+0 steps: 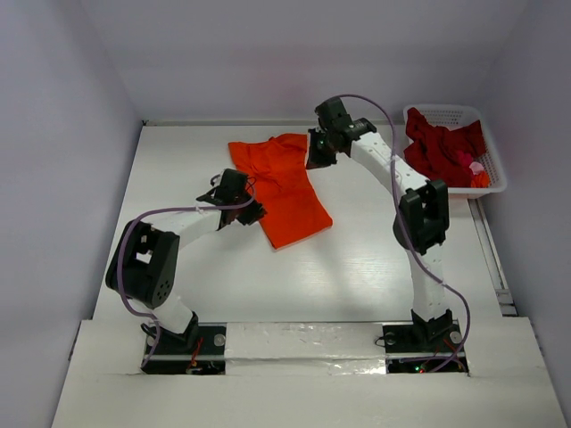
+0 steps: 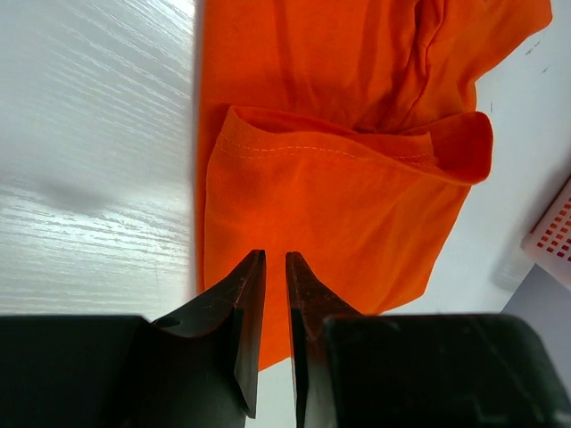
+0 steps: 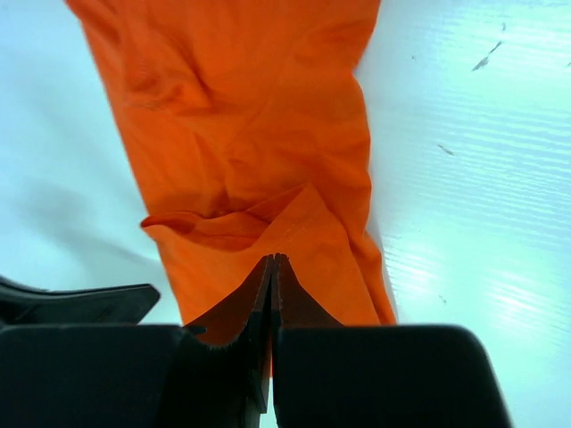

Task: Fold and stack the t-shirts
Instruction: Fold the tshirt

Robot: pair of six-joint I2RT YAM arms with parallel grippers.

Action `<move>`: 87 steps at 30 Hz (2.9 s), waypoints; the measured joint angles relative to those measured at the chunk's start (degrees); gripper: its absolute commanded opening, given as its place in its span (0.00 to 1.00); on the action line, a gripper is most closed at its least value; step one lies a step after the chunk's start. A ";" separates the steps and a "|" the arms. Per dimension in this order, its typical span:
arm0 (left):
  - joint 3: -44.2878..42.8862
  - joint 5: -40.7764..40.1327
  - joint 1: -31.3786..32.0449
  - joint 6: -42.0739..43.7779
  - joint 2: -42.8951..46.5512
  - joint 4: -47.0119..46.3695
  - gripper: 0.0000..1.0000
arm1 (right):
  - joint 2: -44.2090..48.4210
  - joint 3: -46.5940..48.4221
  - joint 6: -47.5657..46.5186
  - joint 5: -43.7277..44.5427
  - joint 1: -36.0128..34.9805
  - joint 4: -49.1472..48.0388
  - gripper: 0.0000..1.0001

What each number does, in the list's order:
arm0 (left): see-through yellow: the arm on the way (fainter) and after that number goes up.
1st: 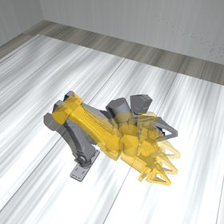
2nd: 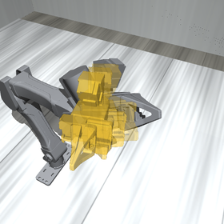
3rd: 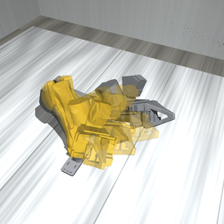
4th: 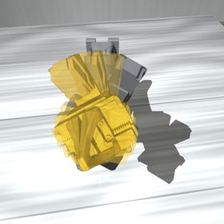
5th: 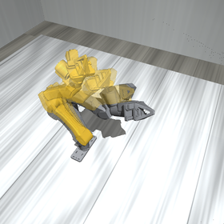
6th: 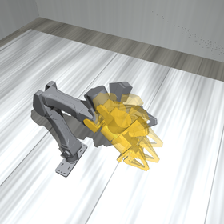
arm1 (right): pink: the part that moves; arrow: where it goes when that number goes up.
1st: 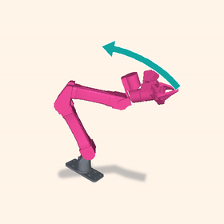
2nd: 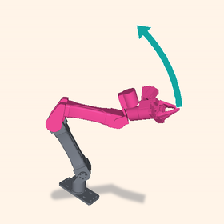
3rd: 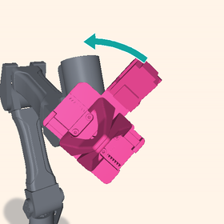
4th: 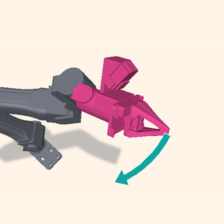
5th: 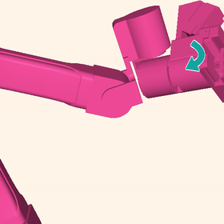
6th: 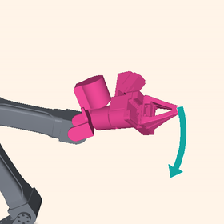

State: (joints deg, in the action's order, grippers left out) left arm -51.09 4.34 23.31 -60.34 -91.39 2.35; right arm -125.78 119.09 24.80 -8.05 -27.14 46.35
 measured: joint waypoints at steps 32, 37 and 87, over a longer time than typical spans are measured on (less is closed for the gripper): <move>0.00 -0.09 1.03 -0.15 1.64 0.70 0.13 | -17.57 10.95 -0.02 -5.29 -1.22 1.53 0.03; 0.20 -0.09 1.03 -0.17 3.37 0.68 0.13 | -19.04 13.92 -0.24 -5.31 -0.57 2.80 0.06; 5.86 -5.68 13.07 -6.19 -1.92 -3.48 0.00 | 13.70 -44.54 5.51 -8.68 -6.03 -18.56 0.00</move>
State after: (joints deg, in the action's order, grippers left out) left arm -45.23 -1.34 36.38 -66.52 -93.32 -1.13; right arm -112.07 74.54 30.30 -16.73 -33.17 27.79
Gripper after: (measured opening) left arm 0.003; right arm 0.010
